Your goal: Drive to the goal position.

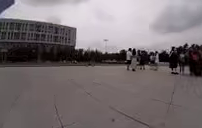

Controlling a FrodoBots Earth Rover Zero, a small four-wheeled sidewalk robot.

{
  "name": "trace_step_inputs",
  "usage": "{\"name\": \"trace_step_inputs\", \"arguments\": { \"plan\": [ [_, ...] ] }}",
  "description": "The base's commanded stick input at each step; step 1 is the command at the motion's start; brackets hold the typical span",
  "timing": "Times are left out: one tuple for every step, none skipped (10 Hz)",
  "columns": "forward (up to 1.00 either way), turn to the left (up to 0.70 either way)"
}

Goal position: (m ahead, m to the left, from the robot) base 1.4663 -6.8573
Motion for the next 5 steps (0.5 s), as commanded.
{"name": "trace_step_inputs", "arguments": {
  "plan": [
    [0.60, -0.14],
    [0.60, -0.14],
    [0.60, -0.14],
    [0.60, -0.14],
    [0.60, -0.14]
  ]
}}
